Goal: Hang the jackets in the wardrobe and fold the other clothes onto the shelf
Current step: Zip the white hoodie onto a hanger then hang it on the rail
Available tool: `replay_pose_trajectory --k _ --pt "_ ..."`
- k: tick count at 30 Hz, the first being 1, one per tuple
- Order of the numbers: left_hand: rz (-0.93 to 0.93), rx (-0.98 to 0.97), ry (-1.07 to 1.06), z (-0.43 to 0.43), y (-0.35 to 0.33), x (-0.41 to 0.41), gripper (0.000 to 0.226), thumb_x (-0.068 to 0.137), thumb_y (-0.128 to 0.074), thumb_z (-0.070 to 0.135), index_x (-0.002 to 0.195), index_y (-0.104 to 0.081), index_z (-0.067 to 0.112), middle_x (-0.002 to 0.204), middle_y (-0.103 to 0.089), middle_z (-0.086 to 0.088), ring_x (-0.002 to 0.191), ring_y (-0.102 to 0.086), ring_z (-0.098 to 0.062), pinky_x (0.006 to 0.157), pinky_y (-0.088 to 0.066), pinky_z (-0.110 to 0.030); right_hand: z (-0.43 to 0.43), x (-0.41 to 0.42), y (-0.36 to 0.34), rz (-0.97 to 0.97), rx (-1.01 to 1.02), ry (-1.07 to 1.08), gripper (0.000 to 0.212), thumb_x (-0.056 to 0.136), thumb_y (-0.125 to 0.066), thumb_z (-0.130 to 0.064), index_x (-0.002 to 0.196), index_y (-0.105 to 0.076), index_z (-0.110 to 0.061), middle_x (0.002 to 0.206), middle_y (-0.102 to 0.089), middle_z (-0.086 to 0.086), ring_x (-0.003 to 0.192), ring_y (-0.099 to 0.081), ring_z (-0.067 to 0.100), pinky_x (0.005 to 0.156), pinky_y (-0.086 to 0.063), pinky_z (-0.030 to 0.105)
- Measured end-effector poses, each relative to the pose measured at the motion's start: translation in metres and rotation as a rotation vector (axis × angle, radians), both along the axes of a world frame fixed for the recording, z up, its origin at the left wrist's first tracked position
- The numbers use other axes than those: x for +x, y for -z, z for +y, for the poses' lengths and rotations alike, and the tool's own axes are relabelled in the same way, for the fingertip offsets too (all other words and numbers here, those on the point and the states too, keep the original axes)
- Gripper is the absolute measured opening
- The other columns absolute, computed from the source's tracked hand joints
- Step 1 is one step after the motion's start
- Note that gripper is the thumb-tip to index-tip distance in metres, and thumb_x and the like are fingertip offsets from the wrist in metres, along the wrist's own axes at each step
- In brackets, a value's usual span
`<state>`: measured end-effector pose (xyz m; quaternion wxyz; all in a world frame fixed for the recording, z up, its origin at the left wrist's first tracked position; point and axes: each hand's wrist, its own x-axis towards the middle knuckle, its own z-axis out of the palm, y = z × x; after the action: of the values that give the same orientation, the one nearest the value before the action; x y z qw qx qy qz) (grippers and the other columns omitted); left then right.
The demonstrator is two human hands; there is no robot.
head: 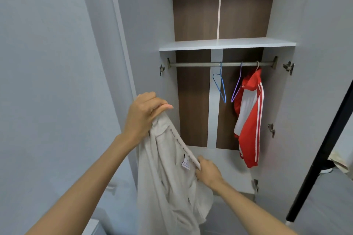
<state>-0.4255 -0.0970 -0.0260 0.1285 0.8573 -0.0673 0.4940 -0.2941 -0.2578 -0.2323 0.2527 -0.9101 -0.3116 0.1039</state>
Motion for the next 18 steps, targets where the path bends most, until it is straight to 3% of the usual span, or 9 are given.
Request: replay_pose_trajectory --k 2,5,8,10,12,14,18 --pt "0.025 -0.033 -0.064 0.009 0.008 0.000 0.035 0.087 -0.060 0.038 0.077 -0.073 0.007 0.067 -0.043 0.007 0.065 -0.040 -0.011 0.065 -0.032 -0.025 -0.015 0.014 -0.002 -0.043 -0.054 0.072 0.004 0.097 -0.047 -0.015 0.101 -0.048 -0.014 0.103 -0.065 0.011 0.081 -0.060 0.024 0.066 -0.047 0.031" --pt "0.028 -0.093 -0.188 0.024 0.015 0.000 0.036 0.087 -0.058 0.039 0.077 -0.074 0.008 0.066 -0.048 0.005 0.065 -0.047 -0.019 0.066 -0.033 -0.030 -0.037 0.041 -0.023 -0.117 -0.066 0.166 0.013 0.099 -0.047 -0.015 0.104 -0.057 -0.009 0.100 -0.066 0.012 0.088 -0.064 0.027 0.076 -0.054 0.037" --pt "0.053 0.028 -0.309 0.045 0.018 -0.003 0.049 0.088 -0.052 0.055 0.073 -0.073 0.012 0.064 -0.045 0.007 0.062 -0.044 -0.017 0.064 -0.031 -0.031 -0.053 0.063 -0.071 -0.143 0.256 0.183 0.017 0.091 -0.052 -0.006 0.092 -0.069 -0.010 0.086 -0.069 0.008 0.083 -0.065 0.027 0.071 -0.050 0.039" --pt "0.167 0.183 -0.360 0.059 0.022 -0.005 0.059 0.080 -0.044 0.068 0.079 -0.072 0.016 0.064 -0.048 0.004 0.062 -0.046 -0.020 0.063 -0.032 -0.032 -0.060 0.070 -0.109 -0.177 0.516 0.175 0.020 0.087 -0.055 -0.005 0.091 -0.073 -0.013 0.085 -0.070 0.001 0.081 -0.063 0.019 0.071 -0.048 0.036" --pt "0.320 0.301 -0.394 0.068 0.032 -0.003 0.067 0.073 -0.040 0.073 0.088 -0.075 0.018 0.065 -0.051 0.002 0.062 -0.053 -0.025 0.062 -0.034 -0.032 -0.066 0.077 -0.138 -0.197 0.600 0.177 0.017 0.090 -0.057 -0.012 0.095 -0.073 -0.013 0.088 -0.070 0.000 0.083 -0.062 0.017 0.074 -0.048 0.036" --pt "0.418 0.305 -0.433 0.069 0.046 -0.001 0.063 0.077 -0.035 0.068 0.089 -0.077 0.022 0.065 -0.054 0.001 0.062 -0.056 -0.026 0.060 -0.033 -0.029 -0.075 0.082 -0.154 -0.224 0.422 0.142 0.017 0.095 -0.057 -0.021 0.094 -0.069 -0.009 0.088 -0.068 0.006 0.084 -0.061 0.023 0.074 -0.049 0.042" --pt "0.320 -0.068 -0.562 0.063 0.063 0.014 0.030 0.100 -0.042 0.039 0.105 -0.070 0.029 0.099 -0.067 -0.002 0.091 -0.063 -0.032 0.066 -0.042 -0.035 -0.098 0.087 -0.165 -0.583 -0.169 0.069 0.010 0.096 -0.056 -0.022 0.104 -0.057 -0.016 0.099 -0.063 0.005 0.085 -0.060 0.024 0.064 -0.041 0.032"
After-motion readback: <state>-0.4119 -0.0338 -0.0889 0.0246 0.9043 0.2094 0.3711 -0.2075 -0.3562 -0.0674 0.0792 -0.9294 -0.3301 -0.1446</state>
